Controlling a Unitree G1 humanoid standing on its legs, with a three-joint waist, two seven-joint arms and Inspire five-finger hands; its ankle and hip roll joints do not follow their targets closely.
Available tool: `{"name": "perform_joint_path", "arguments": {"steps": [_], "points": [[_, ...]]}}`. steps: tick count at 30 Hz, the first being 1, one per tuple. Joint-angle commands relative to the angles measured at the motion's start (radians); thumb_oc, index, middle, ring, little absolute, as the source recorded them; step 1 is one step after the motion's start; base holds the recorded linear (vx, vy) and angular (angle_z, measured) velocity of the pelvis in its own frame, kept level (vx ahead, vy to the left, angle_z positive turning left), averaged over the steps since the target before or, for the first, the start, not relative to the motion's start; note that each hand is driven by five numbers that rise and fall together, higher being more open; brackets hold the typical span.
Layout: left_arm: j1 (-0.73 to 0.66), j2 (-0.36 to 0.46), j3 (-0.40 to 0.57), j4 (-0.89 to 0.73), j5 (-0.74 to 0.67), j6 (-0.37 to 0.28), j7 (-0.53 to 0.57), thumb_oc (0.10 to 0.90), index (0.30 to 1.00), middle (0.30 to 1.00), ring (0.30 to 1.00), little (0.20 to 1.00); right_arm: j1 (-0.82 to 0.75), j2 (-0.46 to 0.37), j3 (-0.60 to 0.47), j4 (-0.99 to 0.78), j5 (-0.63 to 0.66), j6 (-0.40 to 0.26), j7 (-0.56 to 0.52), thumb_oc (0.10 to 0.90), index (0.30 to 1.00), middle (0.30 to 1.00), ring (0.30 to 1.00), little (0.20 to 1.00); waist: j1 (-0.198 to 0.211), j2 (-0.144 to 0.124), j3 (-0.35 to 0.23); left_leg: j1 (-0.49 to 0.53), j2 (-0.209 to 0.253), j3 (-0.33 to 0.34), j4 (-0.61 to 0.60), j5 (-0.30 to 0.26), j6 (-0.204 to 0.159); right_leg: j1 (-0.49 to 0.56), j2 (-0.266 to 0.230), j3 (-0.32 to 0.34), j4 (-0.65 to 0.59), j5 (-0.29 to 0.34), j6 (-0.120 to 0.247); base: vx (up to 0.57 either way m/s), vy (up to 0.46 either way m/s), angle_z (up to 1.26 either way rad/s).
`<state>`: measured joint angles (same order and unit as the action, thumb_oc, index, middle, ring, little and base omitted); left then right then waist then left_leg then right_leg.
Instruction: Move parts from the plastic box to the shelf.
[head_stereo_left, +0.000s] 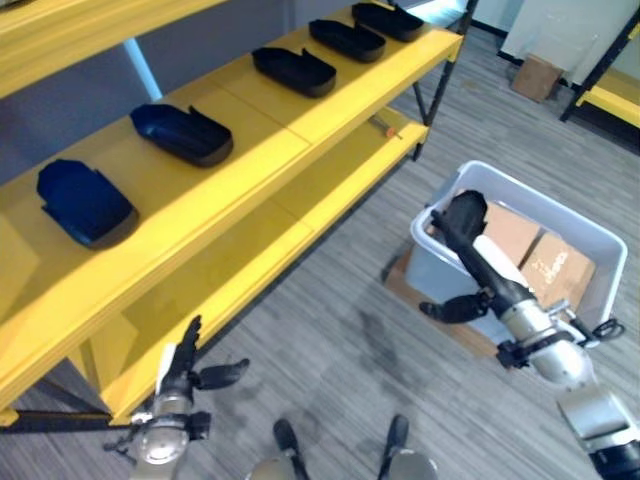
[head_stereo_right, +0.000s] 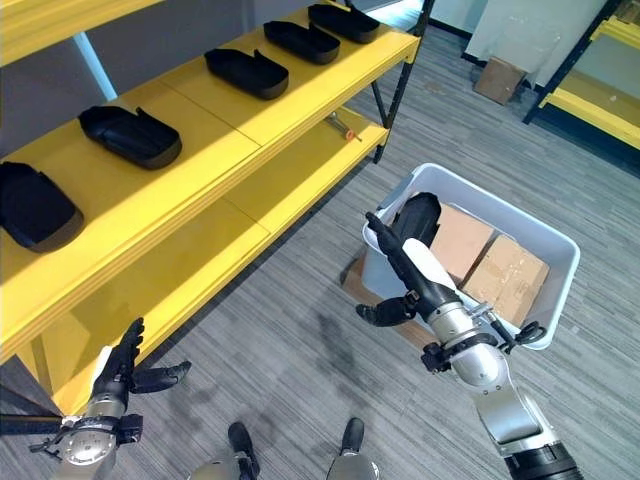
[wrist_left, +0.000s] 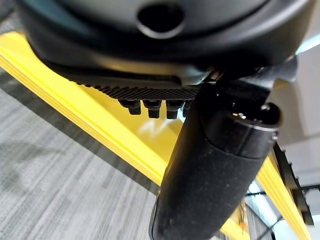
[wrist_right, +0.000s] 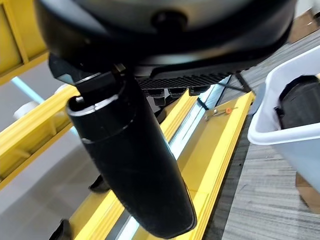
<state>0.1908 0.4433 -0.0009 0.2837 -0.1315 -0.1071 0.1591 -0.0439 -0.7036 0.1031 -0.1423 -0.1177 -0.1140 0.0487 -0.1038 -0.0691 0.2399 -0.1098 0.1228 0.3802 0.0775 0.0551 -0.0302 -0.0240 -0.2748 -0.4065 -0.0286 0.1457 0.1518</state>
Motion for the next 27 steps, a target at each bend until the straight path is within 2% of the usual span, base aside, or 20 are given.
{"name": "perform_joint_path", "arguments": {"steps": [1,4,5,6,7,8,9,10,11,12,13,15,16,17,19,21,23,25,27], "points": [[-0.090,0.047,0.015,-0.061,0.038,-0.069,0.006,0.900,1.000,1.000,1.000,1.000,-0.080,0.001,-0.066,-0.036,0.000,-0.090,-0.068,0.900,1.000,1.000,1.000,1.000,0.012,-0.007,-0.047,0.104,0.075,-0.009,0.026,-0.103,-0.062,-0.067,0.011,0.061,0.076,-0.034,0.055,0.12,-0.301,-0.03],[-0.126,0.049,-0.002,-0.056,0.035,-0.070,0.016,0.900,1.000,1.000,1.000,1.000,-0.075,-0.006,-0.060,-0.050,0.022,-0.097,-0.070,0.900,1.000,1.000,1.000,1.000,-0.002,-0.004,-0.047,0.102,0.129,-0.012,0.076,-0.099,-0.088,-0.064,0.064,0.079,0.099,-0.090,0.019,0.10,-0.269,-0.02],[-0.126,0.049,-0.002,-0.056,0.035,-0.070,0.016,0.900,1.000,1.000,1.000,1.000,-0.075,-0.006,-0.060,-0.050,0.022,-0.097,-0.070,0.900,1.000,1.000,1.000,1.000,-0.002,-0.004,-0.047,0.101,0.130,-0.013,0.077,-0.099,-0.088,-0.064,0.064,0.079,0.099,-0.090,0.018,0.11,-0.308,0.01],[-0.137,0.044,-0.011,-0.057,0.024,-0.071,0.021,0.900,1.000,1.000,1.000,1.000,-0.079,-0.013,-0.047,-0.054,0.034,-0.100,-0.071,0.900,1.000,1.000,1.000,1.000,-0.003,-0.004,-0.044,0.087,0.162,-0.027,0.160,-0.070,-0.101,-0.048,0.100,0.096,0.100,-0.120,-0.012,0.13,-0.330,0.00],[-0.140,0.038,-0.014,-0.057,0.018,-0.071,0.025,0.900,1.000,1.000,1.000,1.000,-0.090,-0.015,-0.035,-0.055,0.035,-0.099,-0.070,0.900,1.000,1.000,1.000,1.000,0.005,-0.003,-0.037,0.077,0.167,-0.061,0.220,-0.056,-0.105,-0.036,0.122,0.108,0.097,-0.135,-0.031,0.11,-0.514,0.07],[-0.141,0.031,-0.018,-0.063,0.011,-0.071,0.031,0.900,1.000,1.000,1.000,1.000,-0.126,-0.022,-0.008,-0.057,0.043,-0.104,-0.067,0.900,1.000,1.000,1.000,1.000,0.031,-0.013,-0.009,0.020,0.115,-0.156,0.351,-0.020,-0.095,-0.030,0.146,0.128,0.097,-0.132,-0.067,0.02,-0.295,-0.01],[-0.141,0.031,-0.017,-0.063,0.011,-0.071,0.031,0.900,1.000,1.000,1.000,1.000,-0.127,-0.021,-0.008,-0.056,0.044,-0.105,-0.067,0.900,1.000,1.000,1.000,1.000,0.028,-0.015,-0.010,0.013,0.113,-0.158,0.353,-0.016,-0.093,-0.033,0.144,0.126,0.096,-0.129,-0.068,0.01,-0.241,-0.16],[-0.126,0.028,-0.011,-0.069,0.008,-0.069,0.031,0.900,1.000,1.000,1.000,1.000,-0.145,-0.022,0.004,-0.057,0.047,-0.105,-0.066,0.900,1.000,1.000,1.000,1.000,0.041,-0.018,-0.009,-0.004,0.077,-0.214,0.359,-0.012,-0.082,-0.031,0.158,0.141,0.095,-0.136,-0.077,0.08,-0.100,-0.46],[-0.110,0.024,-0.007,-0.078,0.004,-0.069,0.028,0.900,1.000,1.000,1.000,1.000,-0.162,-0.018,0.018,-0.051,0.051,-0.107,-0.066,0.900,1.000,1.000,1.000,1.000,0.051,-0.021,-0.010,-0.023,0.056,-0.245,0.335,-0.015,-0.066,-0.031,0.169,0.156,0.091,-0.138,-0.080,0.14,-0.127,-0.55],[-0.094,0.022,0.000,-0.084,0.002,-0.068,0.026,0.900,1.000,1.000,1.000,1.000,-0.177,-0.016,0.030,-0.042,0.052,-0.107,-0.066,0.900,1.000,1.000,1.000,1.000,0.058,-0.023,-0.012,-0.042,0.060,-0.268,0.295,-0.009,-0.055,-0.030,0.179,0.173,0.090,-0.143,-0.081,0.17,-0.084,-0.44],[-0.068,0.018,0.015,-0.094,0.003,-0.067,0.024,0.900,1.000,1.000,1.000,1.000,-0.195,-0.015,0.042,-0.036,0.051,-0.107,-0.066,0.900,1.000,1.000,1.000,1.000,0.068,-0.026,-0.017,-0.055,0.082,-0.291,0.239,0.014,-0.052,-0.023,0.189,0.191,0.084,-0.148,-0.079,0.17,-0.042,-0.45],[-0.050,0.014,0.022,-0.099,-0.002,-0.070,0.022,0.900,1.000,1.000,1.000,1.000,-0.210,-0.013,0.056,-0.027,0.057,-0.107,-0.064,0.900,1.000,1.000,1.000,1.000,0.076,-0.030,-0.020,-0.062,0.092,-0.306,0.212,0.033,-0.050,-0.019,0.195,0.208,0.082,-0.151,-0.082,0.14,-0.003,-1.00],[-0.027,0.011,0.038,-0.095,-0.012,-0.074,0.035,0.900,1.000,1.000,1.000,1.000,-0.253,0.005,0.101,-0.004,0.067,-0.114,-0.061,0.900,1.000,1.000,1.000,1.000,0.109,-0.029,-0.013,-0.070,0.083,-0.428,0.135,0.080,-0.055,-0.015,0.217,0.270,0.086,-0.164,-0.085,0.18,0.053,-0.95],[-0.017,0.012,0.053,-0.093,-0.015,-0.076,0.041,0.900,1.000,1.000,1.000,1.000,-0.283,0.005,0.125,0.015,0.070,-0.116,-0.060,0.900,1.000,1.000,1.000,1.000,0.120,-0.019,-0.008,-0.086,0.097,-0.497,0.053,0.142,-0.075,-0.014,0.236,0.310,0.086,-0.171,-0.089,0.21,0.083,-0.86],[-0.018,0.007,0.057,-0.090,-0.009,-0.078,0.040,0.900,1.000,1.000,1.000,1.000,-0.278,-0.001,0.116,0.008,0.070,-0.120,-0.064,0.900,1.000,1.000,1.000,1.000,0.111,0.000,-0.005,-0.092,0.120,-0.460,-0.019,0.185,-0.095,-0.005,0.241,0.316,0.090,-0.177,-0.088,0.12,0.116,-1.28],[-0.014,0.002,0.063,-0.085,0.000,-0.079,0.034,0.900,1.000,1.000,1.000,1.000,-0.236,-0.003,0.093,-0.014,0.062,-0.119,-0.052,0.900,1.000,1.000,1.000,1.000,0.105,0.014,-0.008,-0.050,0.129,-0.403,-0.050,0.164,-0.094,-0.006,0.244,0.323,0.101,-0.185,-0.087,0.09,0.153,-0.60],[-0.016,-0.001,0.061,-0.082,0.007,-0.085,0.040,0.900,1.000,1.000,1.000,1.000,-0.208,0.003,0.084,-0.020,0.052,-0.123,-0.047,0.900,1.000,1.000,1.000,1.000,0.104,0.030,-0.016,-0.019,0.103,-0.415,-0.072,0.158,-0.100,-0.002,0.235,0.339,0.091,-0.178,-0.075,0.12,0.214,-0.53],[-0.016,0.007,0.058,-0.081,0.011,-0.087,0.038,0.900,1.000,1.000,1.000,1.000,-0.182,0.008,0.074,-0.026,0.049,-0.118,-0.035,0.900,1.000,1.000,1.000,1.000,0.088,0.044,-0.037,0.028,0.084,-0.368,-0.128,0.141,-0.097,-0.005,0.218,0.350,0.085,-0.171,-0.060,0.16,0.249,-0.35],[-0.023,0.017,0.053,-0.087,0.017,-0.086,0.035,0.900,1.000,1.000,1.000,1.000,-0.171,0.008,0.070,-0.023,0.039,-0.111,-0.029,0.900,1.000,1.000,1.000,1.000,0.077,0.049,-0.044,0.042,0.067,-0.342,-0.132,0.122,-0.088,-0.006,0.197,0.362,0.078,-0.167,-0.049,0.13,0.218,-0.17]]}}
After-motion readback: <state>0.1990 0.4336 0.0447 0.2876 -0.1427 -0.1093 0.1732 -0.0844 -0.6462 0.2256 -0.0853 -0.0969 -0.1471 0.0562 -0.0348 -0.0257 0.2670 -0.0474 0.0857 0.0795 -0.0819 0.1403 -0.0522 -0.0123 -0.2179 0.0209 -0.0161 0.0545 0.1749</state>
